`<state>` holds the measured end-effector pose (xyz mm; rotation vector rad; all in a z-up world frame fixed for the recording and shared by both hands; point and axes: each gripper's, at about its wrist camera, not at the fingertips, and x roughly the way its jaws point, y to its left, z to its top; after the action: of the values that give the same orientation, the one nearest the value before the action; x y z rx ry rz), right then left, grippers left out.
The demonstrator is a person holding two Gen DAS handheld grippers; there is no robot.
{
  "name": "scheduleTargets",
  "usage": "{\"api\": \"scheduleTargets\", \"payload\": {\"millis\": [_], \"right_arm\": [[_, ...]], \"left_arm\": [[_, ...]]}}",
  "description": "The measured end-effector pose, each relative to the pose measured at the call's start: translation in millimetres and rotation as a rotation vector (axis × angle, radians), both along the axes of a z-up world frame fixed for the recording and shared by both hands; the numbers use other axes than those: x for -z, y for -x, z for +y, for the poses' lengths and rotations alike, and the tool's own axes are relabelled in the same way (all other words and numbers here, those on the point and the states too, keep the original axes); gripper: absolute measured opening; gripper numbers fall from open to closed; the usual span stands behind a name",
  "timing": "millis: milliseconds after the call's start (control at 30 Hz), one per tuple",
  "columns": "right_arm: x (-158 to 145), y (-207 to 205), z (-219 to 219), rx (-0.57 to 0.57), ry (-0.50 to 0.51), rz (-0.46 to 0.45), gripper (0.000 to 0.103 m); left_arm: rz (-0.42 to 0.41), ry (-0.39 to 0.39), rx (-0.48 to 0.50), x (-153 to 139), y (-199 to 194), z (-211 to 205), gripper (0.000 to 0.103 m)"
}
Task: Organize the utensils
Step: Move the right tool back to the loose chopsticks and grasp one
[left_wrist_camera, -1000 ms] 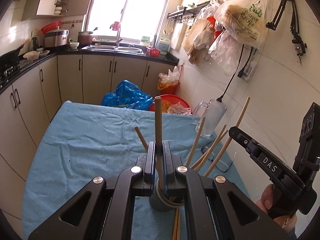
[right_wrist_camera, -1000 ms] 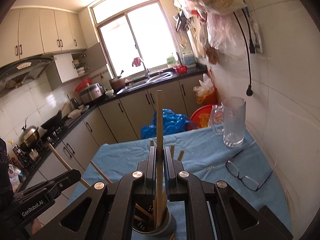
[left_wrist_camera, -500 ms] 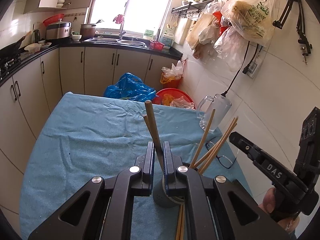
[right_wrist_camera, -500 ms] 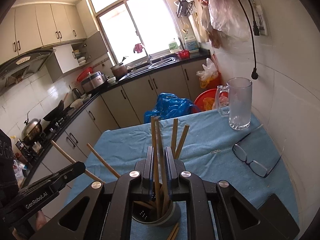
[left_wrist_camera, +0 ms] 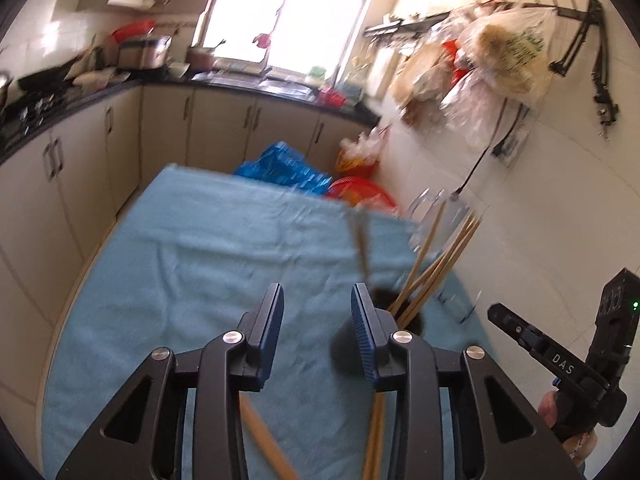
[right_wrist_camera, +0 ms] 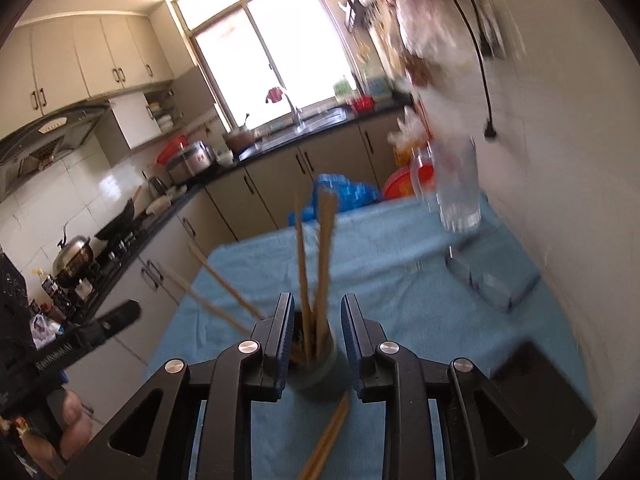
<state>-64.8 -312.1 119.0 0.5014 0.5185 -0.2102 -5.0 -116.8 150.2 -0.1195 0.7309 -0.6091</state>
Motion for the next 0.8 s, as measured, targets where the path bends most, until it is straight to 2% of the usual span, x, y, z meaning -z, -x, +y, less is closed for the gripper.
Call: {"api": "scheduleTargets", "payload": {"millis": [133,200,333,500,633,800], "right_arm": [[44,11,6,-0.010,-0.063,0.084,0.026],[72,18,9,-0.012,-0.098,0.136,0.026],[105,23,9,-0.014,-0.147,0.204,0.026],[109,30,7,-0.004,-0.156,0.203,0.026],[106,33,7,0.002,-0.141,0.205,0.026],[108,34,4,0.010,-0.154,0.209,0.026]], "left_arm": [[0.147,-0.028,-0.038,55,7,29,0.034],[0.254,-0.027,-0.055,86,5,42,0.034],[0.433,-0.010,-0.068,122,-11,51,0.032],[0.495,-0.025,-0.058,134,-20,37,0.032],[0.518,-0.076,-0.069,141,-18,23,0.017],[0.485,-0.142,-0.094,140,-17,15,0.011]]}}
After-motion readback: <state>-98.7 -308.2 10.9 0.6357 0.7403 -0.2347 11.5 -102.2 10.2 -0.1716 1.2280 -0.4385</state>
